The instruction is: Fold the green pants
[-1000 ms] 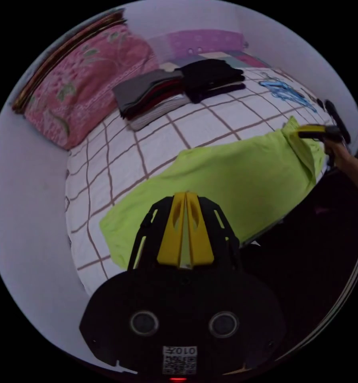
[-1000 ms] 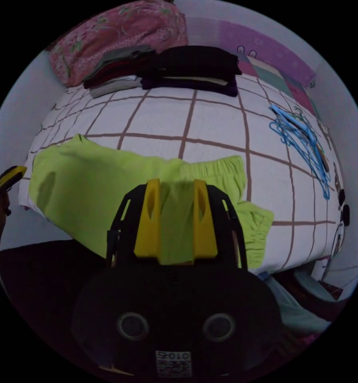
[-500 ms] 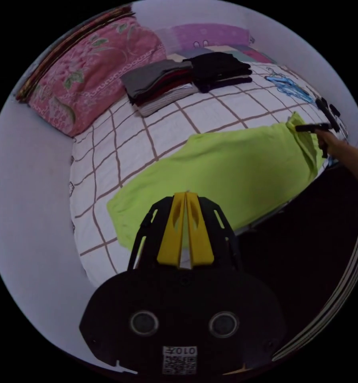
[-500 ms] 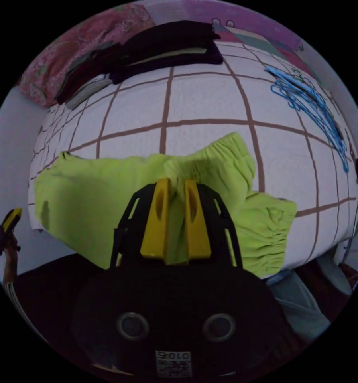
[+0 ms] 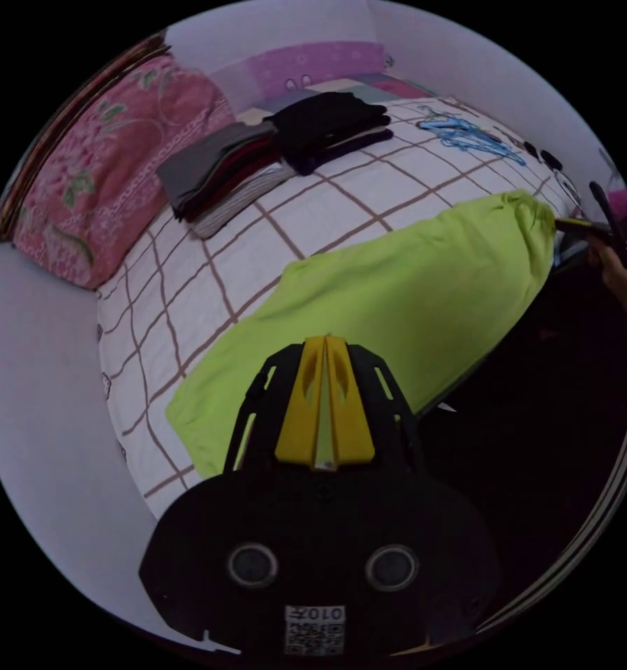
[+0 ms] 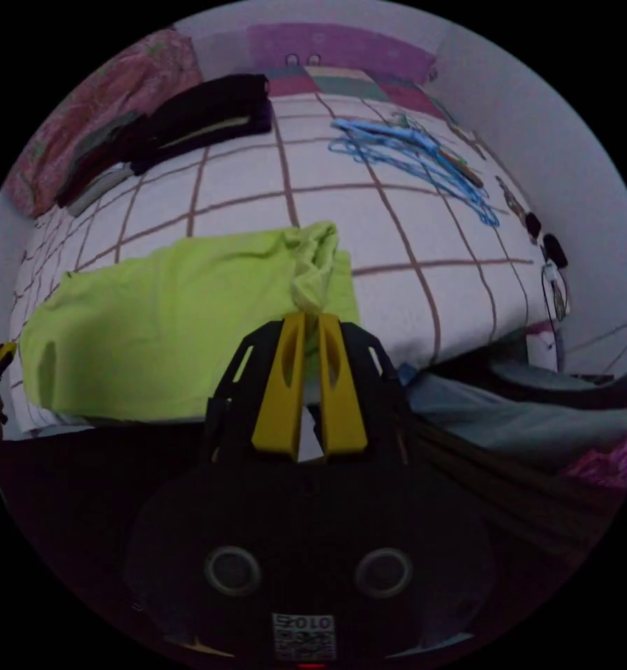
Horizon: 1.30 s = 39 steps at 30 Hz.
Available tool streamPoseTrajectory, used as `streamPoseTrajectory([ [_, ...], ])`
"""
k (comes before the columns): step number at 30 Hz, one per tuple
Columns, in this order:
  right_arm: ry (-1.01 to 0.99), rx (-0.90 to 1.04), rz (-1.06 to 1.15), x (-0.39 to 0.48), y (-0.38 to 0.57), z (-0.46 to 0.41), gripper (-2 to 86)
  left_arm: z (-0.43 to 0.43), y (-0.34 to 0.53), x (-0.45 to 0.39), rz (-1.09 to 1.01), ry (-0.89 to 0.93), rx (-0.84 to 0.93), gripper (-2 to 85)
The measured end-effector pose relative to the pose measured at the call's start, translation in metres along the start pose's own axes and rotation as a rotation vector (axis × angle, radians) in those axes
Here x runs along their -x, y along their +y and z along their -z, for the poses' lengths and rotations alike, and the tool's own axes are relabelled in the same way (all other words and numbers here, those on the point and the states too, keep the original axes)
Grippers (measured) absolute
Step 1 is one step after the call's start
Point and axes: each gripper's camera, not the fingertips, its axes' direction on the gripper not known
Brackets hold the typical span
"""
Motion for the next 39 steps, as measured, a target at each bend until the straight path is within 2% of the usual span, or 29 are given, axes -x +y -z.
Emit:
streamPoseTrajectory([
  [5,0.116,0.121,0.043,0.004,0.004,-0.027,5.0,-0.008,-0.015,-0.017,-0.066,-0.004,-0.017,-0.3],
  [10,0.016,0.128,0.019,-0.007,-0.004,-0.031,5.0,-0.015,-0.017,-0.018,-0.047,-0.010,-0.020,-0.3],
  [17,0.039,0.150,0.096,-0.015,-0.011,-0.022,7.5,-0.033,-0.002,-0.020,0.021,-0.001,0.011,-0.4],
  [22,0.121,-0.033,0.127,-0.020,-0.020,0.023,10.3,-0.042,0.006,-0.021,0.068,0.004,0.027,-0.4],
  [29,-0.168,0.094,0.115,-0.056,-0.048,-0.016,12.0,-0.045,-0.001,-0.034,0.076,0.003,0.026,-0.4],
  [32,-0.166,0.117,0.144,-0.064,-0.052,-0.028,12.4,-0.046,-0.005,-0.042,0.063,-0.003,0.031,-0.4],
  [39,-0.344,0.155,0.145,-0.093,-0.065,-0.048,12.1,-0.047,-0.013,-0.059,0.046,0.004,0.041,-0.4],
])
